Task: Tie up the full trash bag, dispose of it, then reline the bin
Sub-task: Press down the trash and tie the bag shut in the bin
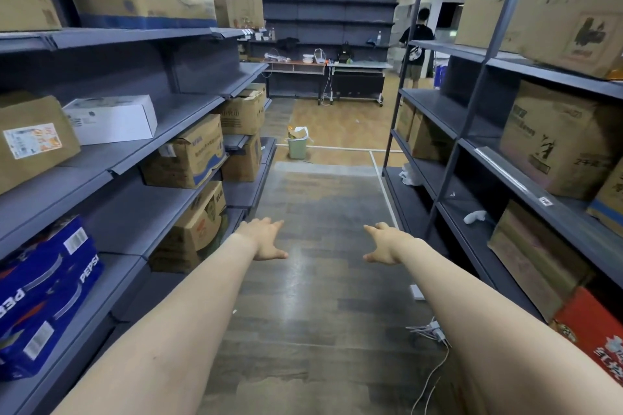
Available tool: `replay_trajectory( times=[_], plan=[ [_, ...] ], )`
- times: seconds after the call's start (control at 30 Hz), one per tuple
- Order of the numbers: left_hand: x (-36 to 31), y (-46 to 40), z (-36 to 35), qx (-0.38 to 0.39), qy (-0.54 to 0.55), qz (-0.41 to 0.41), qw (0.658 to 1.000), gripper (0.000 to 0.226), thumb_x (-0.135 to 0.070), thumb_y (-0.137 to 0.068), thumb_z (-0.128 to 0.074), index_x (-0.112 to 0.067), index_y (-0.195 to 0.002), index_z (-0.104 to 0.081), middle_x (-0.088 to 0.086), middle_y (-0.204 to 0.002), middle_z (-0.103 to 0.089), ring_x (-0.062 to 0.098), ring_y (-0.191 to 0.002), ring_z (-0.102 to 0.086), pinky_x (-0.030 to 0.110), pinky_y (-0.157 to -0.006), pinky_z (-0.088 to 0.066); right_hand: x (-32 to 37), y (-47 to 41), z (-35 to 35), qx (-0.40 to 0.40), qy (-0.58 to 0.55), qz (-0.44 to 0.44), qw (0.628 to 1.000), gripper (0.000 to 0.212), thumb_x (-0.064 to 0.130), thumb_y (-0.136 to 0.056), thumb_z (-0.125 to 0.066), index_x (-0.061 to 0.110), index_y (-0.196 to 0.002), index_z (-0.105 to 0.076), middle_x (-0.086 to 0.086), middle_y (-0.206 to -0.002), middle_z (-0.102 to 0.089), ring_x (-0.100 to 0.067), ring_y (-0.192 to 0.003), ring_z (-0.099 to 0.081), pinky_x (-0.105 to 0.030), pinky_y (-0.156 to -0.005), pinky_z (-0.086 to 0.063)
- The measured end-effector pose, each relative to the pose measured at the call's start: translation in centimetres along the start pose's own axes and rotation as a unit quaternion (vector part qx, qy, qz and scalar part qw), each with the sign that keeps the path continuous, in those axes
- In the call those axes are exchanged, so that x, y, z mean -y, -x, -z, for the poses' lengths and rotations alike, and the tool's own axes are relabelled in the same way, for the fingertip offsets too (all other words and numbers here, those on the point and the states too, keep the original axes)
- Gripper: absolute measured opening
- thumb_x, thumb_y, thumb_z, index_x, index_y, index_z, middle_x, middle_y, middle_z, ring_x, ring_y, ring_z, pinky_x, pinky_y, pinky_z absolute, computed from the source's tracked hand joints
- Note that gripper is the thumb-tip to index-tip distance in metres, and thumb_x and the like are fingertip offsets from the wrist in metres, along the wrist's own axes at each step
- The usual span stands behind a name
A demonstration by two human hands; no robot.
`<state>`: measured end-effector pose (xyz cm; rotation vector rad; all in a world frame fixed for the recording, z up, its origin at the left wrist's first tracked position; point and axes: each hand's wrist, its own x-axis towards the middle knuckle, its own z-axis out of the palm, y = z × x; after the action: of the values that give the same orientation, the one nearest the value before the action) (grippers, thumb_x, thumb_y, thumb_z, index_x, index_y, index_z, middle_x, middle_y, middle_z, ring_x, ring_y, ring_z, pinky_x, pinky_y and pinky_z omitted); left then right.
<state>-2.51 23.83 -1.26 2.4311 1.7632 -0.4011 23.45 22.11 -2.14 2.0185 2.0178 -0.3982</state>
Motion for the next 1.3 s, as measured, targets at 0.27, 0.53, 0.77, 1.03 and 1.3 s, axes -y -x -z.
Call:
replay_trajectory(
  times=[0.27, 0.53, 0.77, 1.03, 1.3],
  plan=[
    [-0.7, -6.7, 0.9, -0.068, 0.006, -0.055, 0.996, 0.081, -0.056, -0.091, -0.046, -0.022, -0.153, -0.005, 0.007, -0.160, -0.004, 0.027, -0.146, -0.012, 0.047, -0.118, -0.011, -3.8, -6.6, 2.4, 0.011, 0.016, -0.013, 1.000, 0.080, 0.042, -0.093, -0.051, 0.021, -0.153, -0.002, -0.007, -0.159, -0.008, -0.031, -0.142, -0.025, -0.043, -0.111, -0.033],
    [-2.2, -16.0, 3.5, -0.078, -0.003, -0.040, 0.996, 0.079, -0.055, -0.092, -0.046, -0.021, -0.153, -0.009, 0.006, -0.160, 0.002, 0.028, -0.146, -0.014, 0.048, -0.117, -0.014, -8.6, -15.8, 6.3, 0.005, 0.019, 0.007, 1.000, 0.080, 0.043, -0.093, -0.051, 0.020, -0.153, -0.002, -0.006, -0.158, -0.008, -0.031, -0.142, -0.026, -0.042, -0.111, -0.034],
    [-2.8, -22.1, 5.5, -0.081, -0.005, -0.016, 0.997, 0.079, -0.054, -0.091, -0.047, -0.021, -0.153, -0.010, 0.006, -0.160, 0.003, 0.028, -0.146, -0.013, 0.049, -0.117, -0.015, -11.1, -22.5, 8.9, 0.008, 0.028, 0.020, 0.999, 0.079, 0.043, -0.093, -0.050, 0.022, -0.153, -0.002, -0.007, -0.158, -0.009, -0.031, -0.140, -0.027, -0.042, -0.108, -0.037],
    [0.1, -30.1, 6.6, -0.048, -0.028, -0.012, 0.998, 0.079, -0.054, -0.091, -0.048, -0.022, -0.153, -0.010, 0.006, -0.160, 0.004, 0.028, -0.146, -0.011, 0.049, -0.117, -0.013, -10.1, -30.7, 10.8, 0.029, 0.026, 0.033, 0.999, 0.079, 0.042, -0.094, -0.050, 0.021, -0.153, -0.002, -0.006, -0.158, -0.008, -0.031, -0.141, -0.027, -0.042, -0.108, -0.038],
    [6.0, -39.7, 10.8, -0.074, 0.001, -0.001, 0.997, 0.080, -0.054, -0.091, -0.049, -0.021, -0.153, -0.011, 0.007, -0.160, 0.002, 0.029, -0.145, -0.014, 0.050, -0.116, -0.014, -7.9, -39.8, 16.8, -0.009, 0.028, 0.036, 0.999, 0.078, 0.041, -0.093, -0.053, 0.019, -0.152, -0.008, -0.009, -0.156, -0.015, -0.032, -0.139, -0.029, -0.042, -0.108, -0.036]
  ],
)
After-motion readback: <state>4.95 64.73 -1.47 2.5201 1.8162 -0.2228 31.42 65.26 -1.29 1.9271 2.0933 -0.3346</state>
